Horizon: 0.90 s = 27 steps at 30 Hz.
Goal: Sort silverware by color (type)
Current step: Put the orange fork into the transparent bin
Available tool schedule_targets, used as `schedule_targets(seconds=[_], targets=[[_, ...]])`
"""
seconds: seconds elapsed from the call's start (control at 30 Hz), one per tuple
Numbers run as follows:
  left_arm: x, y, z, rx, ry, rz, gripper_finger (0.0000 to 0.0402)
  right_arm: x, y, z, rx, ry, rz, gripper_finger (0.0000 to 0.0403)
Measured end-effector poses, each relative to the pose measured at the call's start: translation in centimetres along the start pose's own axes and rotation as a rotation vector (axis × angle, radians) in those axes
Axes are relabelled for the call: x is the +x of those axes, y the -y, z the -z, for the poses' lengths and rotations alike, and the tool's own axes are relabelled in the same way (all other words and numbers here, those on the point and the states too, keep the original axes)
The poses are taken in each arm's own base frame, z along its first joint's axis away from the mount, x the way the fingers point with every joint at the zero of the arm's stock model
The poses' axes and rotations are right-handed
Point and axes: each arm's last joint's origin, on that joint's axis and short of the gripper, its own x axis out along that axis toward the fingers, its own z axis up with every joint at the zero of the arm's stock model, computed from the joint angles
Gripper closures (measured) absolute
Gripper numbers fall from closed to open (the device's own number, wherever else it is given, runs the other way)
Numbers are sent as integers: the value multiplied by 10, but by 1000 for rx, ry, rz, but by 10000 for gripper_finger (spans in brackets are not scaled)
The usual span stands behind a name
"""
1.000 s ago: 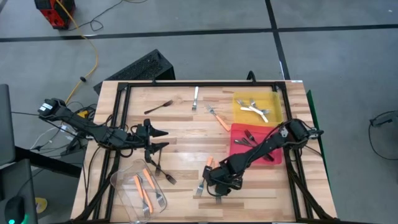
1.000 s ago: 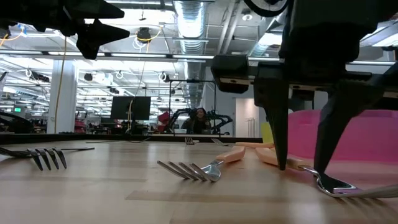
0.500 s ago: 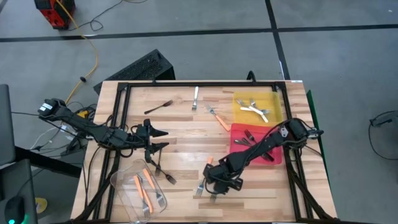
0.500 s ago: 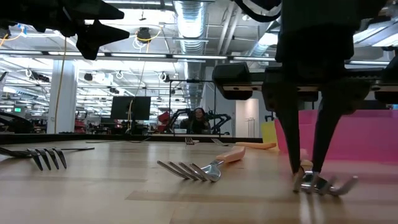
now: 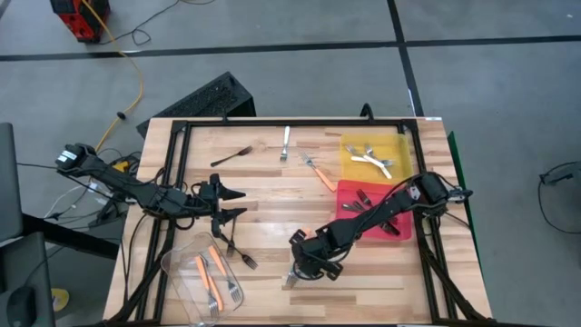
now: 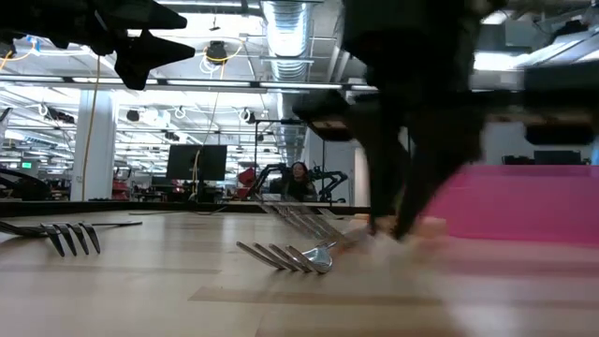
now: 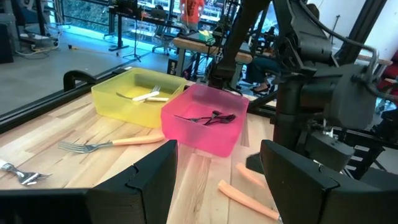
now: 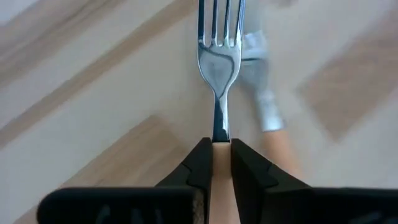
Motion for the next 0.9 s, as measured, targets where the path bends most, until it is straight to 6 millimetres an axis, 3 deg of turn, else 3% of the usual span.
schedule_targets(seconds=[0.2, 0.57, 0.9], targets=[[0, 0, 0, -9, 0, 0, 187, -8, 13, -6, 65, 27, 29, 339], [0, 0, 0, -10, 0, 0, 187, -38, 34, -38, 46, 159, 97, 340], [0, 0, 0, -16, 0, 0, 187, -55, 64, -58, 11, 423, 280, 340]])
